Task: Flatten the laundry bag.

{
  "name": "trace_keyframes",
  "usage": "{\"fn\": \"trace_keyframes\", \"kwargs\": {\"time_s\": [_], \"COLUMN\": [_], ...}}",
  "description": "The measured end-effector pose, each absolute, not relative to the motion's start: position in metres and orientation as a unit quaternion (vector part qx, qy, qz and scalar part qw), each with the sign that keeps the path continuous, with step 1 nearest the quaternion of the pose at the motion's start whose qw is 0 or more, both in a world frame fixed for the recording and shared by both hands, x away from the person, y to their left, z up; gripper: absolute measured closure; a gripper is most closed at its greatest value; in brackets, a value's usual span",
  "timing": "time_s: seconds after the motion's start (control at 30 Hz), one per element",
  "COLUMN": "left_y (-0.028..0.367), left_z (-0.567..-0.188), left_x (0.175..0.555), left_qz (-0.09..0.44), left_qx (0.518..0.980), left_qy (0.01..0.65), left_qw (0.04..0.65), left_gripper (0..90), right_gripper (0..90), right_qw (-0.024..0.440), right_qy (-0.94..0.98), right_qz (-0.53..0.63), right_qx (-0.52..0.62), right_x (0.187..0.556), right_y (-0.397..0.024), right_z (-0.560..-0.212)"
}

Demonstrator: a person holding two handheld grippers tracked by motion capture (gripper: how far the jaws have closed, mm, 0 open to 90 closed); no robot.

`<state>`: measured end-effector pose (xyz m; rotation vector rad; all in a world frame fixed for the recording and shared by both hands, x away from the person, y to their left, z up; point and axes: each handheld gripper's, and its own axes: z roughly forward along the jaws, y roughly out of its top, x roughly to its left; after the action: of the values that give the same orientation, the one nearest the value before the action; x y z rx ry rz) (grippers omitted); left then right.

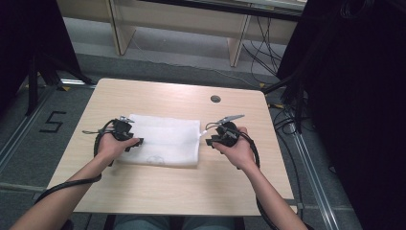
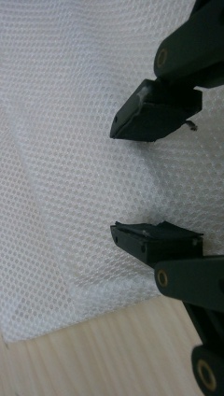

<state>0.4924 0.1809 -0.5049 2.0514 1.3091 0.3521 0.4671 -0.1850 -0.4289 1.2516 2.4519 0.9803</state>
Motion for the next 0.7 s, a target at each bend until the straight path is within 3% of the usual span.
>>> {"fn": "trace_keyframes", "kwargs": {"time_s": [0.4,0.6,0.7], "left_y": [0.142,0.150,0.157], "left_z": [-0.504,-0.495,-0.490], "left_x": [0.496,0.503,0.508], "left_qz": [0.122,0.098,0.113], "left_qx": [0.799,0.783,0.772], "left_qy": [0.480,0.491,0.500], "left_qw": [0.341,0.369,0.376], "left_gripper": [44.4,41.8,42.0], "right_gripper": [62.1,59.1,58.8], "right_qw": [0.122,0.110,0.105], "right_qy": [0.810,0.810,0.806], "right_qz": [0.309,0.298,0.295], "right_qx": [0.483,0.493,0.502], "right_x": [0.518,0.525,0.527], "right_y": [-0.184,-0.186,-0.185], "right_z": [-0.447,-0.451,-0.452]}}
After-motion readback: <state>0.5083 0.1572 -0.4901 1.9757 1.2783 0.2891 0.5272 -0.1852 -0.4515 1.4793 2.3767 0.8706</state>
